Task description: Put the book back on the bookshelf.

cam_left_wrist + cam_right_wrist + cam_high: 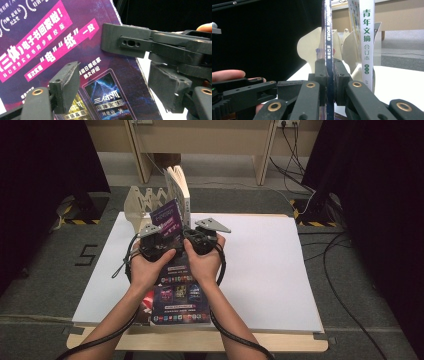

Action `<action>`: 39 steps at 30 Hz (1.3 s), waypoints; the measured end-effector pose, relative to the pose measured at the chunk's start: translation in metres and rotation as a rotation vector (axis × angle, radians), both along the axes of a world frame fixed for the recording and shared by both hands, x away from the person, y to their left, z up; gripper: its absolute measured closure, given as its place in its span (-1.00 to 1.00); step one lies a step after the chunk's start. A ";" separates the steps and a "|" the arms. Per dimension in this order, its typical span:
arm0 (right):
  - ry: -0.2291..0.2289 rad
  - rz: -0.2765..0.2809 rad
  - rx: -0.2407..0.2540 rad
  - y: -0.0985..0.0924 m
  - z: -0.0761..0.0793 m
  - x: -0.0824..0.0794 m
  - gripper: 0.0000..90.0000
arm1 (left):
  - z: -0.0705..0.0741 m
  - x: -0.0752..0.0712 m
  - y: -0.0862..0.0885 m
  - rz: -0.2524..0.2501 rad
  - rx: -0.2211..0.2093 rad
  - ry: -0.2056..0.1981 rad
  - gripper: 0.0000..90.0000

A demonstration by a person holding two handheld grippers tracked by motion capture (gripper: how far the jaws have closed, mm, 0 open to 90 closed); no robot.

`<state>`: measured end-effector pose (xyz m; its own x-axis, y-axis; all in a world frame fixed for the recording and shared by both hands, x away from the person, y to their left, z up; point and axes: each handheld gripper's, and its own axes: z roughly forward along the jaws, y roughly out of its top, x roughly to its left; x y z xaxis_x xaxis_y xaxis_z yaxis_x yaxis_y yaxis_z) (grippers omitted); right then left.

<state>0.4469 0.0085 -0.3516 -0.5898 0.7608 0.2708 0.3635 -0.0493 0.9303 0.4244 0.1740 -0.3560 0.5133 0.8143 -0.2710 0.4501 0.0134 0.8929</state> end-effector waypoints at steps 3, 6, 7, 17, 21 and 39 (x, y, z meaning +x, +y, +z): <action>0.003 0.002 -0.009 0.001 -0.001 -0.001 0.88 | 0.000 0.001 -0.001 0.003 0.008 0.003 -0.45; -0.003 0.002 -0.017 0.000 -0.001 -0.002 0.88 | -0.001 0.002 -0.003 0.003 0.009 0.009 -0.46; -0.003 0.003 -0.017 0.000 -0.002 -0.002 0.88 | -0.002 0.003 -0.003 0.006 0.012 0.010 -0.46; 0.015 0.029 -0.069 -0.003 -0.005 -0.003 0.88 | -0.008 0.003 -0.016 0.003 0.079 0.001 -0.45; 0.042 0.036 -0.092 -0.009 -0.008 -0.002 0.88 | -0.013 0.003 -0.022 -0.001 0.082 0.010 -0.45; 0.171 0.069 -0.132 -0.018 -0.009 0.006 0.88 | -0.024 0.001 -0.035 0.010 0.093 0.051 -0.31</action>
